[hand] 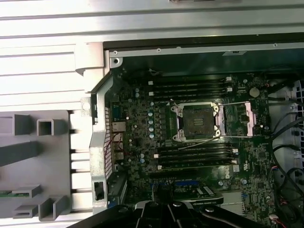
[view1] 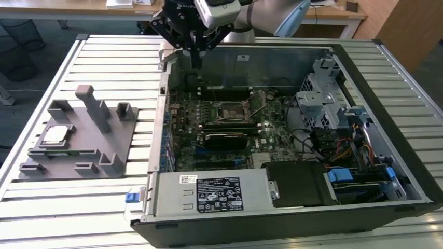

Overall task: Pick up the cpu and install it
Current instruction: 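Reach for the cpu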

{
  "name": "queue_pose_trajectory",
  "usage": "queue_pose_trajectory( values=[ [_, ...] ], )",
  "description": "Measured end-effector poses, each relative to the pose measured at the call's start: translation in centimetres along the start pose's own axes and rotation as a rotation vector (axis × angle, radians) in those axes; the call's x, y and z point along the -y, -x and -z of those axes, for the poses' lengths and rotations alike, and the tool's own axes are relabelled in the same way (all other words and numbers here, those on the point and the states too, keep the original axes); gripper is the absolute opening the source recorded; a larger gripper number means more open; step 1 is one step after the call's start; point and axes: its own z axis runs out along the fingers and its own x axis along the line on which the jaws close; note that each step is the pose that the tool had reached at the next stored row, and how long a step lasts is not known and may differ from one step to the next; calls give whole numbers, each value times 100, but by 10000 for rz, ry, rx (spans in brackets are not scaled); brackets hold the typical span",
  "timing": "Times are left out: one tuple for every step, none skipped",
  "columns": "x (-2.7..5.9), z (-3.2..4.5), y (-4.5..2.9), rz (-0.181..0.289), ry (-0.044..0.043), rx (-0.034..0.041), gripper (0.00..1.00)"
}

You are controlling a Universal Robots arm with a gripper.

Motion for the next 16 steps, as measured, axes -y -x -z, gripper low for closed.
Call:
queue_pose_trajectory(
  values=[
    [1, 0, -7, 0, 0, 0, 11],
    [1, 0, -15, 0, 0, 0, 11],
    [2, 0, -24, 0, -1, 0, 11],
    [3, 0, -33, 0, 0, 0, 11],
    [3, 0, -41, 0, 0, 0, 11],
    [4, 0, -49, 0, -1, 0, 11],
    [4, 0, -57, 0, 0, 0, 11],
    [5, 0, -66, 0, 0, 0, 11],
    [5, 0, -72, 0, -1, 0, 11],
    [6, 0, -78, 1, -1, 0, 11],
    [6, 0, -83, 1, -1, 0, 11],
    [7, 0, -88, 1, -1, 0, 11],
    [7, -1, -95, 1, 0, 0, 11],
    [8, 0, -102, 1, 0, 0, 11],
    [8, 0, -108, 1, 0, 0, 11],
    [9, 0, -115, 1, 0, 0, 11]
  ],
)
